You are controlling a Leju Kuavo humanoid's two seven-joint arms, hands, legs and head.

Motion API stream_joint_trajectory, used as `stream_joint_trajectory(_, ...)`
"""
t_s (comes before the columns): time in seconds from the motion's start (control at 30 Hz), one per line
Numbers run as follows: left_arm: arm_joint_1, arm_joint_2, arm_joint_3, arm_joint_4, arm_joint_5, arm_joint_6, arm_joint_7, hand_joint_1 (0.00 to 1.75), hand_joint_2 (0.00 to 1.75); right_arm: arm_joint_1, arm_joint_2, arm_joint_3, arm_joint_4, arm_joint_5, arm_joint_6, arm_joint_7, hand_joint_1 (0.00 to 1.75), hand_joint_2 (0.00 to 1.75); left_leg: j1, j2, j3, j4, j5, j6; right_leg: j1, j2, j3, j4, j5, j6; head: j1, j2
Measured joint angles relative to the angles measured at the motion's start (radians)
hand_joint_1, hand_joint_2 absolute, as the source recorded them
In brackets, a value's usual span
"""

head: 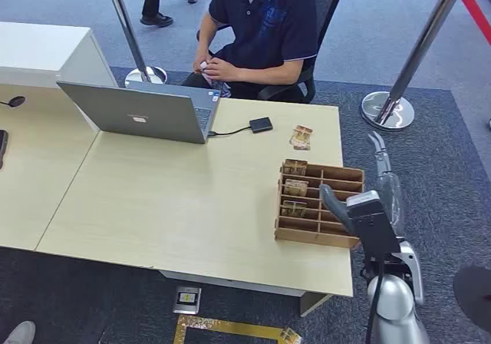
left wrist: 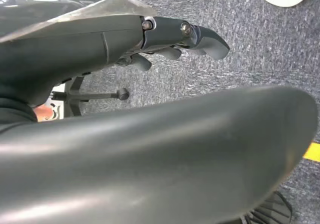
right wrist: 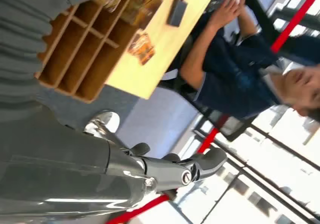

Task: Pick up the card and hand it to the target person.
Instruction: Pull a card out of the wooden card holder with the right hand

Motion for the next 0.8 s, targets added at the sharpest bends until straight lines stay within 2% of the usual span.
stream_joint_trajectory(0.07,-0.001,0.0,0.0,0.0,-0.003,-0.001,0.0,0.0,0.0,-0.008,-0.005,0.031,0.0,0.019,-0.005,0.008,0.0,1.75,0.0,0.0,0.0,0.0,0.0,0.0,0.0,0.0,0.0,0.0,0.0,0.0,0.0,0.0)
stream_joint_trajectory(0.23,-0.006,0.0,0.0,0.001,-0.017,-0.003,0.0,0.0,0.0,-0.049,-0.034,0.177,0.004,0.118,-0.023,0.051,0.0,1.75,0.0,0.0,0.0,0.0,0.0,0.0,0.0,0.0,0.0,0.0,0.0,0.0,0.0,0.0)
stream_joint_trajectory(0.43,-0.008,0.0,0.0,0.002,-0.034,-0.006,-0.001,0.0,0.0,-0.069,-0.089,0.318,0.011,0.267,-0.045,0.105,0.0,1.75,0.0,0.0,0.0,0.0,0.0,0.0,0.0,0.0,0.0,0.0,0.0,0.0,0.0,0.0)
stream_joint_trajectory(0.6,-0.008,0.0,0.0,0.002,-0.043,-0.009,-0.003,0.0,0.0,-0.06,-0.116,0.369,0.046,0.425,-0.074,0.177,0.0,1.75,0.0,0.0,0.0,0.0,0.0,0.0,0.0,0.0,0.0,-0.001,0.0,0.0,0.0,0.0)
stream_joint_trajectory(0.8,-0.008,0.0,0.0,0.003,-0.046,-0.01,-0.005,0.0,0.0,-0.057,-0.087,0.374,0.173,0.529,-0.102,0.282,0.0,1.75,0.0,0.0,0.0,0.0,0.0,0.0,0.0,0.0,0.0,0.0,0.0,0.0,0.0,0.0)
